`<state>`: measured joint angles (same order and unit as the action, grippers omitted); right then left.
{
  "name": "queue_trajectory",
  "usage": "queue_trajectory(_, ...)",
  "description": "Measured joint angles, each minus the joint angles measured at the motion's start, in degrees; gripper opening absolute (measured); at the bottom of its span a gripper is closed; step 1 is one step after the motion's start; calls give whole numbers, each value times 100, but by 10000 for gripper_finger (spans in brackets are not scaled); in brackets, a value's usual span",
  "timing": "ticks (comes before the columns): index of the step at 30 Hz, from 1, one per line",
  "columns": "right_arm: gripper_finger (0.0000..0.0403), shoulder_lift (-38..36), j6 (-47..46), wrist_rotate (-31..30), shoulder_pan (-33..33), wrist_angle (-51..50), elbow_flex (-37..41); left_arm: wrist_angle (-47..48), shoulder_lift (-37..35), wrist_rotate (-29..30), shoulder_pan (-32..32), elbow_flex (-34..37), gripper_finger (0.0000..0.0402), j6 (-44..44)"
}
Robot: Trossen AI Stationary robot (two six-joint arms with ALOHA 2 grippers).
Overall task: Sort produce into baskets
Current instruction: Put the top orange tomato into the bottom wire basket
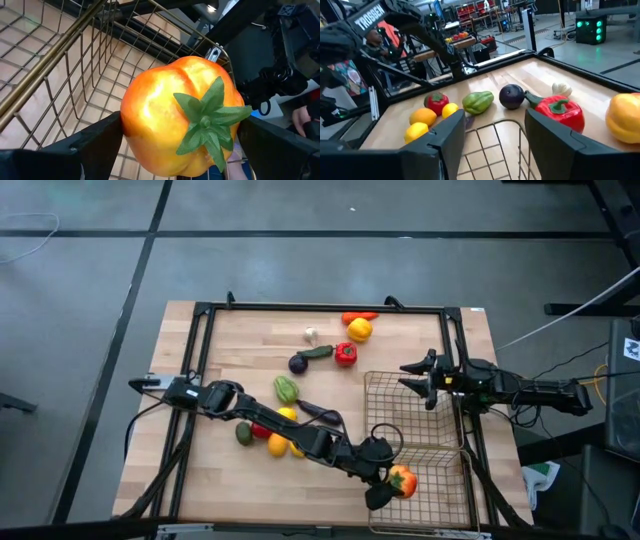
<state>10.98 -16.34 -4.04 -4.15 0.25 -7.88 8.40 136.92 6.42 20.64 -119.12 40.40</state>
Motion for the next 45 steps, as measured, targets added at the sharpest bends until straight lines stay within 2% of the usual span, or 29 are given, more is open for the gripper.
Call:
queue_trajectory(6, 204, 0, -542, 387, -1, 72, 0, 0, 0, 0, 0, 0, 361, -2)
queue_trajectory(8, 204, 0, -796, 851, -1, 166, 0, 0, 0, 0, 0, 1, 361, -40)
queue_trajectory(13, 204, 0, -1327, 2468, 1, 662, 0, -1, 0, 0, 0, 0, 361, -74)
queue_trajectory(17, 204, 0, -1727, 3136, 1, 1067, 0, -2, 0, 0, 0, 1, 361, -74)
queue_trajectory(33, 204, 3, -2288, 3710, 5, 1222, -90, 4, 0, 0, 0, 1, 361, -520)
queue_trajectory(38, 198, 2, -2068, 3725, 5, 766, -721, 222, 1, 0, -4, -1, 361, -606)
queue_trajectory(45, 159, 15, -1220, 3670, 5, -396, -1728, 458, 4, 0, -5, -3, 361, -1060)
